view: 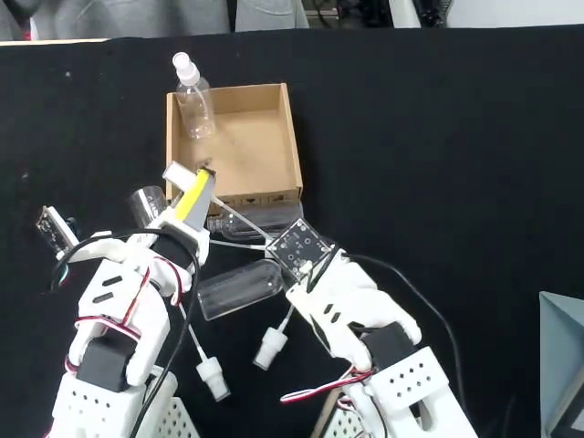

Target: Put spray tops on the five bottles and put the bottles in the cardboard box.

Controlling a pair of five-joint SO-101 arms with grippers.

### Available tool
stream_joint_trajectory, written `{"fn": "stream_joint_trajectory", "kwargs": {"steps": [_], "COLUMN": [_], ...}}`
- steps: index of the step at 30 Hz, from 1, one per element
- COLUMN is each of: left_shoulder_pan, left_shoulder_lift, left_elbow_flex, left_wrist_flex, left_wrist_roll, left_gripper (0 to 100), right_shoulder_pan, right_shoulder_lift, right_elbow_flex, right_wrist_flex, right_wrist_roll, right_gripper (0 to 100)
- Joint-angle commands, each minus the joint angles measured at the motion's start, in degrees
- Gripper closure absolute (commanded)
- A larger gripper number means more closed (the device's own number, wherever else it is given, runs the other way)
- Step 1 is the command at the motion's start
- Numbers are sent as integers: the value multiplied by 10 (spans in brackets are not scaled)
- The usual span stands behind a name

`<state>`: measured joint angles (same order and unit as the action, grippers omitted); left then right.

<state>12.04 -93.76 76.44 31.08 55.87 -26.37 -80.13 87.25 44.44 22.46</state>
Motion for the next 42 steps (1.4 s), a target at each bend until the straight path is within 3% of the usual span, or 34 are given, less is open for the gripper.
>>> {"fn": "stream_joint_trajectory", "kwargs": {"steps": [1,8,14,27,31,42], "left_shoulder_pan": [8,9,64,77,115,95], "left_shoulder_lift": [-7,-7,-7,-7,-7,-7], "left_elbow_flex": [-15,-4,9,25,37,34], "left_wrist_flex": [1,-1,-3,-4,-4,-4], "left_wrist_roll": [0,0,-1,-22,-25,-25], "left_gripper": [970,970,970,970,970,970], "right_shoulder_pan": [-11,-11,-11,-11,-11,-11], "right_shoulder_lift": [-18,-18,-18,-18,-18,-18], "right_elbow_flex": [-2,-5,-8,-8,-8,-8], "right_wrist_flex": [-13,-18,-19,-33,-54,-85], "right_wrist_roll": [0,0,0,0,0,4], "right_gripper": [906,906,906,906,906,906]}}
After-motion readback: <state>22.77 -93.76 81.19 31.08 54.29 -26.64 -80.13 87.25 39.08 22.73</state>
